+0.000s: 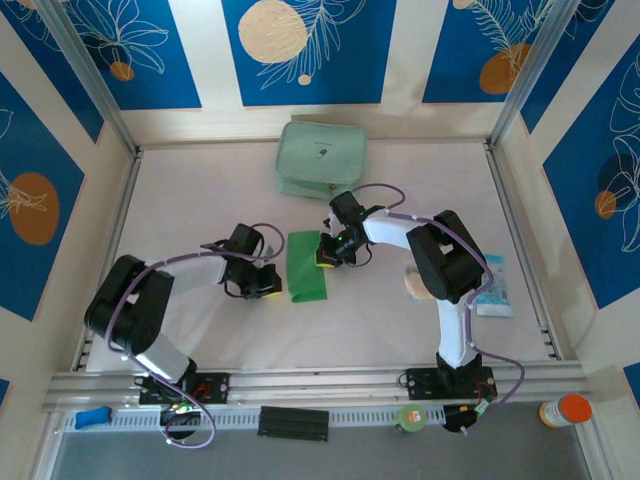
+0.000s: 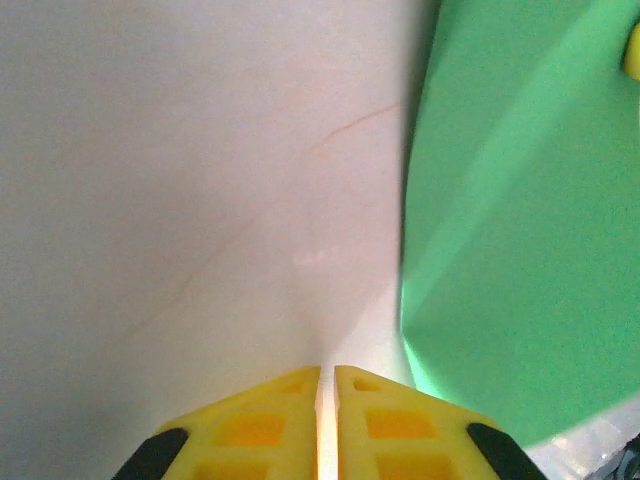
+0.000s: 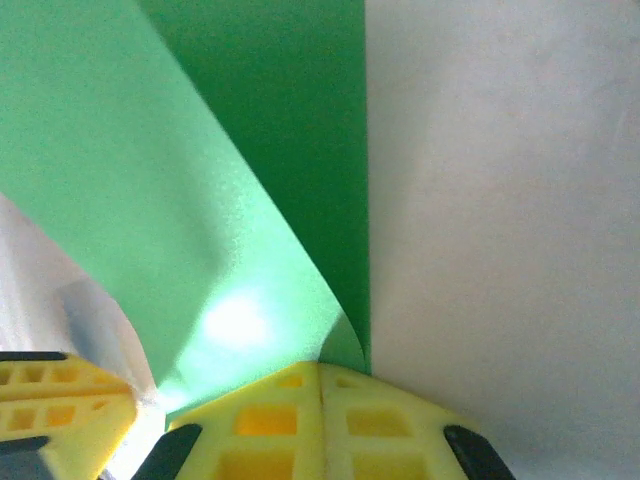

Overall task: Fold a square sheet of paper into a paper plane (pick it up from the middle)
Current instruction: First fold the square sheet of paper in half at the center of the table.

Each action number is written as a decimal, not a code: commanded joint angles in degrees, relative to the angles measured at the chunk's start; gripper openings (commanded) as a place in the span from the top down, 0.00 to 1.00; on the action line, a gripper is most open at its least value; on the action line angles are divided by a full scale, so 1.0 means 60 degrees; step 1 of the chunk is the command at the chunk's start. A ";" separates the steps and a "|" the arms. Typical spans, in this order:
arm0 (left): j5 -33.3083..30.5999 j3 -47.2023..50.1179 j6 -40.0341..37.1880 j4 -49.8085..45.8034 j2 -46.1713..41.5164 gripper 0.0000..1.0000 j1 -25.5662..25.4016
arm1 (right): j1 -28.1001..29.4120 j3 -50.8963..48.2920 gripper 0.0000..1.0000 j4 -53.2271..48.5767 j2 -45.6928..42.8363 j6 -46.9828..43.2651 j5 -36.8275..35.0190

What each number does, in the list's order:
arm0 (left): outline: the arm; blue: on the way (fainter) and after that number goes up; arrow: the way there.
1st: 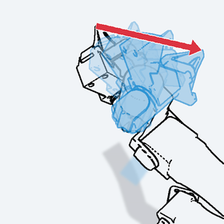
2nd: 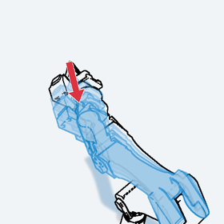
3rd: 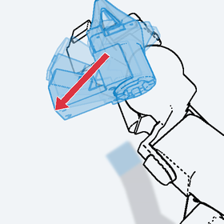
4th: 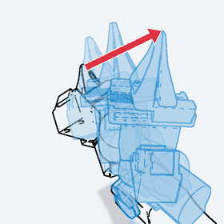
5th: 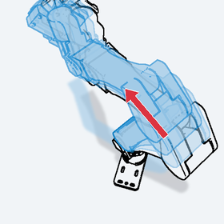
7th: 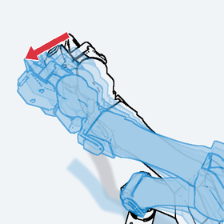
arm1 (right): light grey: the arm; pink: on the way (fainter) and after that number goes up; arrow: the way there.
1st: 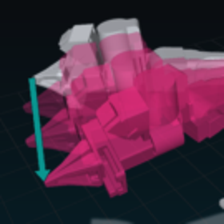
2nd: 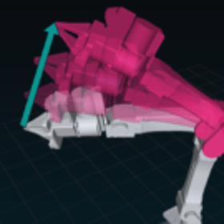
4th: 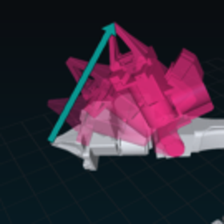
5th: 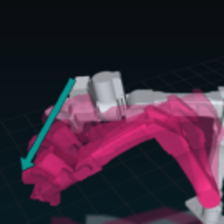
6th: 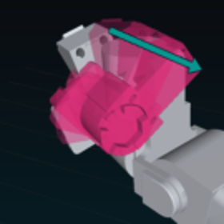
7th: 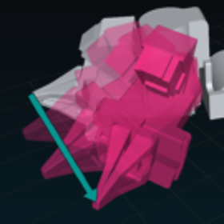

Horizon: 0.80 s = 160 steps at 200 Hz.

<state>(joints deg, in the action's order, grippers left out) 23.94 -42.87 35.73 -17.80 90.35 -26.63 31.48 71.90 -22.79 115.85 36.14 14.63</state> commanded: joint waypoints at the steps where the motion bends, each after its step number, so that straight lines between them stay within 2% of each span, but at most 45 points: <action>1: 0.0175 -0.0156 0.0254 0.0002 -0.0559 0.87 -0.0009 | -0.0046 -0.0579 0.96 -0.0995 0.1017 -0.0165 -0.1555; 32: 0.0539 -0.0536 0.1397 0.1723 -0.0117 0.87 -0.0417 | -0.0047 -0.0642 0.96 -0.0960 0.1020 -0.0107 -0.1501; 54: 0.0682 -0.0951 0.1646 0.2003 0.0714 0.87 -0.0781 | -0.0049 -0.0631 0.96 -0.0933 0.1057 -0.0076 -0.1476; 81: 0.0559 -0.1092 0.1497 0.1612 0.1281 0.87 -0.1051 | -0.0062 -0.0617 0.96 -0.0905 0.1054 -0.0021 -0.1465; 118: 0.0311 -0.0376 0.1094 0.1072 0.1358 0.87 -0.1071 | -0.0073 -0.0581 0.96 -0.0911 0.1155 -0.0018 -0.1477; 160: -0.0610 0.0323 0.0115 -0.1392 0.0916 0.88 -0.1080 | -0.0095 -0.0544 0.97 -0.1005 0.1220 0.0027 -0.1476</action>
<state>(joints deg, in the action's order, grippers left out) 25.52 -45.19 41.17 -8.80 96.84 -32.82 31.24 71.96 -22.76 116.29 36.18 15.86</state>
